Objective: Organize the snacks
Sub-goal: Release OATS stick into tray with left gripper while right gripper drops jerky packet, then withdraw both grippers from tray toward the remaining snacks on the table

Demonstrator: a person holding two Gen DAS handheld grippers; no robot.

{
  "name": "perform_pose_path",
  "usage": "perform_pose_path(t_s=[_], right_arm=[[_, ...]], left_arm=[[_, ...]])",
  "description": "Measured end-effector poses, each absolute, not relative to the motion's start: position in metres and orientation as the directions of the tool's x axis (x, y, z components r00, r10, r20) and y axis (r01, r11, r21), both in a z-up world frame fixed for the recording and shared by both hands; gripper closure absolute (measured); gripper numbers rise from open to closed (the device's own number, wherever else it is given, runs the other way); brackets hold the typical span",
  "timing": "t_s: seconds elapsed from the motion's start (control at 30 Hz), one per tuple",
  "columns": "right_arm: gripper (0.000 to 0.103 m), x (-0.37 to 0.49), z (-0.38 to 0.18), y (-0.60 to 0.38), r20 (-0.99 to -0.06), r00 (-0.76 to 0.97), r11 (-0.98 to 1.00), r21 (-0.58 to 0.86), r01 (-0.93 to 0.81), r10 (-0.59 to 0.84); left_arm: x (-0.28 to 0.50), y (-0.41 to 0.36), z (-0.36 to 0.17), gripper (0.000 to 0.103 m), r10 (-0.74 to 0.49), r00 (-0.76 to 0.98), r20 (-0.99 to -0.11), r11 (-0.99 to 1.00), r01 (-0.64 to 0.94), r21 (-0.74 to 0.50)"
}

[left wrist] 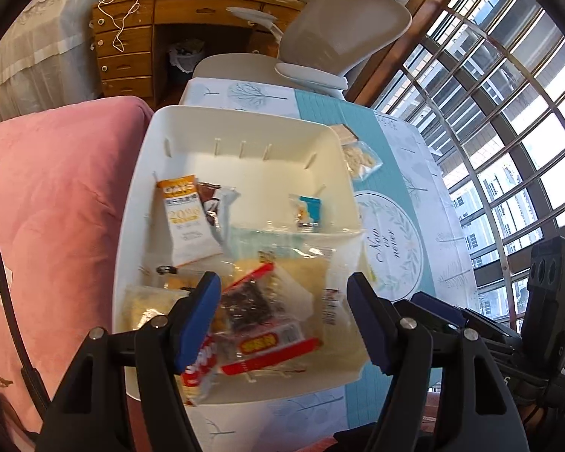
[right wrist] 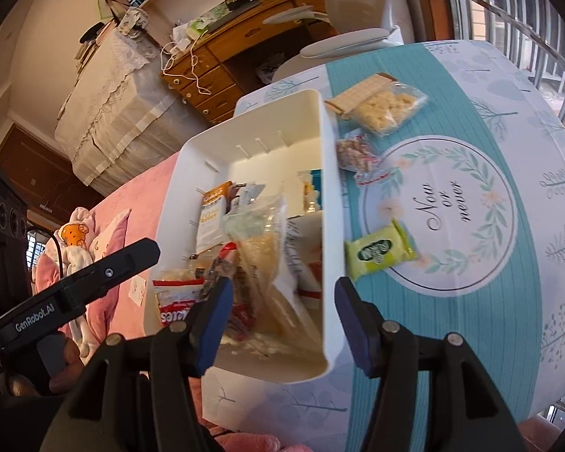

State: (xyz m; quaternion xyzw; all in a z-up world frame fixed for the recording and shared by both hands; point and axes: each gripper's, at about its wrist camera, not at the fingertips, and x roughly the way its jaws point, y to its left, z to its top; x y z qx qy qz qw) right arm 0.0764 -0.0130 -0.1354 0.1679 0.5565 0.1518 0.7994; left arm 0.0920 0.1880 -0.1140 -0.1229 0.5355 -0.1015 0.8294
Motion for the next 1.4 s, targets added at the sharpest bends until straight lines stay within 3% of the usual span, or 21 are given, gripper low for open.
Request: perform_pose_path(t_s=[0.4,0.9,1.1,1.4], right_arm=[[0.04,0.092,-0.132,-0.084,-0.829,0.317,0.886,0.446,-0.124,0.461],[0.034,0.132,-0.128,-0.175,-0.829,0.296,0.878,0.42,-0.229,0.474],[0.034,0.158,-0.12,-0.202,-0.828,0.326,0.884,0.375,-0.28,0.455],[0.034,0.199,-0.105,-0.208,-0.813,0.394,0.861,0.237,-0.449,0.429]], left_arm=[[0.084,0.12,-0.102,0.034,-0.235,0.457,-0.858,0.95,-0.079,-0.302],[0.083,0.017,-0.115,0.03,-0.191,0.353,-0.916,0.94,-0.202,-0.274],[0.1,0.004,-0.14,0.03,-0.219,0.234,-0.947,0.873,-0.387,-0.298],[0.119,-0.009,-0.169,0.03,-0.145,0.183,-0.972,0.75,-0.621,-0.229]])
